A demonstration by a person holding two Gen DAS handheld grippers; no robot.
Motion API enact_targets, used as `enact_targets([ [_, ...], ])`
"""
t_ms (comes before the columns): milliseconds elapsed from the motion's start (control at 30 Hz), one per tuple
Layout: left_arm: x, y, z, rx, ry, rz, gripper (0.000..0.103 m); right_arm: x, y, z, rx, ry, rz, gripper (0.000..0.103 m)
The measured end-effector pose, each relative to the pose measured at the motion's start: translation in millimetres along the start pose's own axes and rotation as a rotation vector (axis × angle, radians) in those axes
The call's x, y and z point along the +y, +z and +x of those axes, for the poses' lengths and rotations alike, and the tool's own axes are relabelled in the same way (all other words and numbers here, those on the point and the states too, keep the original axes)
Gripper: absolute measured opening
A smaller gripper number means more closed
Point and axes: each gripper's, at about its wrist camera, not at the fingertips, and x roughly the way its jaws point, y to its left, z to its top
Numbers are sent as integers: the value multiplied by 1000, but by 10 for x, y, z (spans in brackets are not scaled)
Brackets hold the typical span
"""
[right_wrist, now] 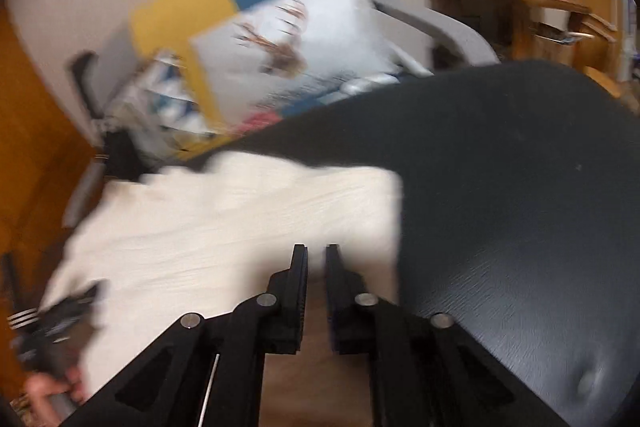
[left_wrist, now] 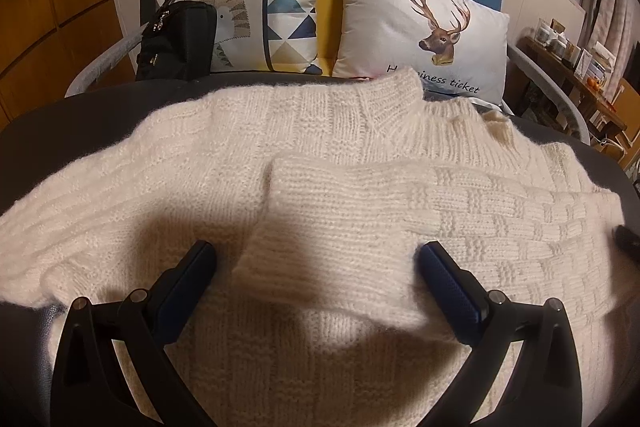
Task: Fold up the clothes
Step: 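Open the right gripper to release the sleeve and withdraw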
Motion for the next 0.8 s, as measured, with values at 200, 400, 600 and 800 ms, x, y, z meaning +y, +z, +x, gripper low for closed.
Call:
enact_targets([
  [200,-2,-6,4,-1,-3,1,103,-178,26,38,-28,-22,55,0],
  [400,6,-8,-3,-1,-9,-4,103,-171,-118,-426,-75,105,54,6],
  [600,13,-4,-10,-2,-14,-9,103,-251,-435,-299,27,-30,-62,0],
  [800,13,-2,-10,-2,-13,-8,103,-202,-251,-466,8,82,10,3],
])
